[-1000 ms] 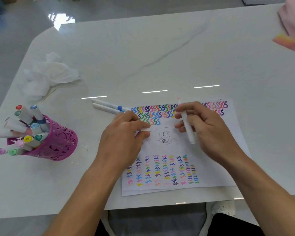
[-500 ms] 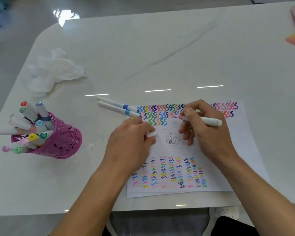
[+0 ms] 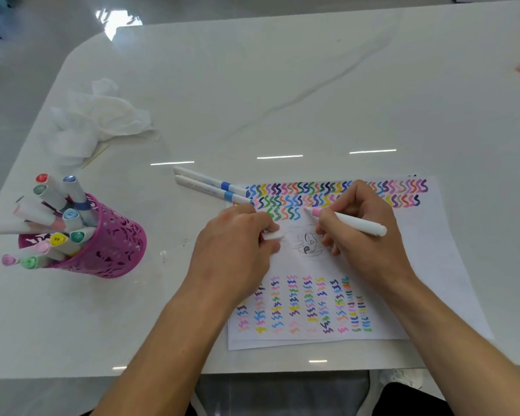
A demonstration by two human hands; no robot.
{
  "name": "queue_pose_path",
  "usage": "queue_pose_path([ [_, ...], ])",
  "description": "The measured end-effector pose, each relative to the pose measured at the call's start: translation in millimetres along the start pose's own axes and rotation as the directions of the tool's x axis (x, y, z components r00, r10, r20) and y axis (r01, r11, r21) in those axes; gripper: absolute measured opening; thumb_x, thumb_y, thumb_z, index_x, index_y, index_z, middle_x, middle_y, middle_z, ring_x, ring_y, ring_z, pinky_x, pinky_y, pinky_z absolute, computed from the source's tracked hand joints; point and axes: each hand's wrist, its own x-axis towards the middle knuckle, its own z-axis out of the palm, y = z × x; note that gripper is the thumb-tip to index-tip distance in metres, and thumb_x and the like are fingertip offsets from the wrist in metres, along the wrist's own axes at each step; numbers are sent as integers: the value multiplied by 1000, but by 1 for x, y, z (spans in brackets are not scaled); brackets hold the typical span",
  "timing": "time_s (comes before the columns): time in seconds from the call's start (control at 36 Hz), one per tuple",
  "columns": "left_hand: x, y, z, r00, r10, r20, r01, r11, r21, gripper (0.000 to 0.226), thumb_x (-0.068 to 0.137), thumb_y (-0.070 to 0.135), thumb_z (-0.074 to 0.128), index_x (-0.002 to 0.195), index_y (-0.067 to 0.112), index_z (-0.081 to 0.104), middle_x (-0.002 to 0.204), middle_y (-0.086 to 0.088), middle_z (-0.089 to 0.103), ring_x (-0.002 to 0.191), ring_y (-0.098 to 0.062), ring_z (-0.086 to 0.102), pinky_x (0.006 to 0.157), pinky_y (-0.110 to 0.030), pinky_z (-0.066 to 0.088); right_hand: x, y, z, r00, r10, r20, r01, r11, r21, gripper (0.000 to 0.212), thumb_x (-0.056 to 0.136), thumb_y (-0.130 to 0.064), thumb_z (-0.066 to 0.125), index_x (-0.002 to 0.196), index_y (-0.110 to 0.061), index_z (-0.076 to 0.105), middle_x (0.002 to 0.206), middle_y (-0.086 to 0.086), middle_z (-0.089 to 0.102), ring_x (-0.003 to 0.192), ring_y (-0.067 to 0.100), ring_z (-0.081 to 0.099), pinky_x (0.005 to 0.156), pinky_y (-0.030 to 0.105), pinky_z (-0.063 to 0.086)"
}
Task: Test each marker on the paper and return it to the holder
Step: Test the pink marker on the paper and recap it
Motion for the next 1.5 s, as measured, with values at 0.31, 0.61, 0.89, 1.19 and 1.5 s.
queue_pose_path([
  [0.31, 1, -1, 1, 1000, -22, 0, 22, 1000, -22, 19, 84, 38, 76, 103, 32, 75, 87, 18, 55, 90, -10, 57, 79, -29, 48, 0, -4, -1, 1000, 9, 6, -9, 999, -50, 29, 89, -23, 82, 75, -18, 57, 71, 12, 73, 65, 36, 69, 56, 49, 54],
  [0.61, 2, -2, 3, 999, -38, -14, 37, 999, -10, 20, 84, 40, 76, 102, 31, 75, 86, 19, 54, 87, -9, 56, 77, -27, 47, 2, -4, 0, 999, 21, -41, -25, 995, -93, 29, 82, -14, 82, 72, -15, 55, 72, 15, 72, 71, 42, 68, 63, 59, 55],
  [0.89, 2, -2, 3, 999, -48, -7, 48, 999, 6, 21, 85, 40, 76, 103, 32, 75, 84, 19, 51, 83, -7, 52, 74, -24, 42, -2, -3, 1, 999, -3, 48, 9, 993, -119, 26, 83, -19, 81, 75, -18, 56, 72, 6, 72, 71, 31, 68, 63, 47, 54],
  [1.19, 0, 0, -3, 999, -51, 9, 51, 999, 7, 22, 85, 39, 75, 105, 31, 75, 89, 18, 56, 92, -12, 57, 79, -30, 47, -6, -15, -5, 994, -107, 33, 105, 992, 67, 12, 84, -20, 73, 96, -21, 72, 76, 12, 68, 62, 34, 62, 54, 34, 50],
  [1.5, -1, 4, -20, 992, -87, -90, 63, 968, -244, 13, 93, 35, 68, 103, 34, 76, 85, 15, 64, 80, -1, 58, 71, -11, 42, -2, -35, -14, 999, -19, -36, 28, 966, 257, 12, 88, -23, 70, 90, -20, 82, 86, 0, 78, 70, 15, 63, 57, 26, 54],
])
